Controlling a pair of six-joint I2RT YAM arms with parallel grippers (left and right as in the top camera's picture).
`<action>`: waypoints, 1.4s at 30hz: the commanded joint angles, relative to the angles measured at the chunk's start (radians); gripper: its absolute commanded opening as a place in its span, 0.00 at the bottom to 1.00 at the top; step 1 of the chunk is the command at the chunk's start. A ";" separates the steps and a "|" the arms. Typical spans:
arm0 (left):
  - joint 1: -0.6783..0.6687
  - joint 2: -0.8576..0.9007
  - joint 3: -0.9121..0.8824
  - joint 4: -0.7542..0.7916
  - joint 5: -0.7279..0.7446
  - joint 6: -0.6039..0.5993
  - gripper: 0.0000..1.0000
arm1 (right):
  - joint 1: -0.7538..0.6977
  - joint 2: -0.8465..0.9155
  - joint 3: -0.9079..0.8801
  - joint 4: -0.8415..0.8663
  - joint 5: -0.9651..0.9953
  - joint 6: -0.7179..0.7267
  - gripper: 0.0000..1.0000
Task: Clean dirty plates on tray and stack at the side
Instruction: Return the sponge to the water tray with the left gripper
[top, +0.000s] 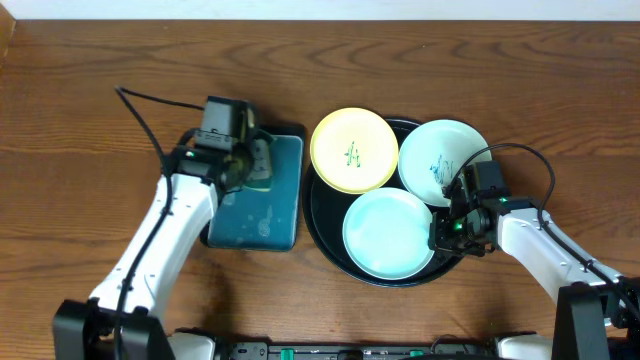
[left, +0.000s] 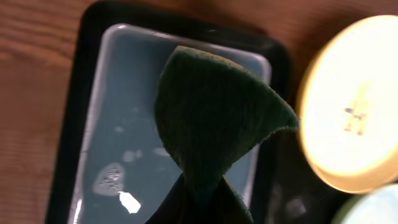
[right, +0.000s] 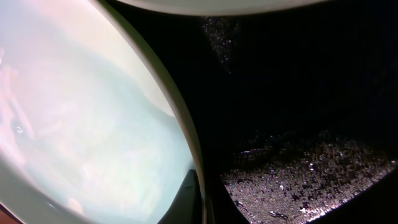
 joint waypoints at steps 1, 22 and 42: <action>0.014 0.058 -0.015 -0.005 -0.002 0.051 0.08 | 0.001 0.019 -0.027 -0.009 0.079 -0.004 0.01; 0.016 0.414 -0.016 0.010 -0.002 0.057 0.46 | 0.001 0.019 -0.027 -0.014 0.078 -0.004 0.01; 0.016 0.256 -0.007 -0.014 -0.002 0.103 0.29 | 0.001 0.019 -0.027 -0.016 0.078 -0.004 0.01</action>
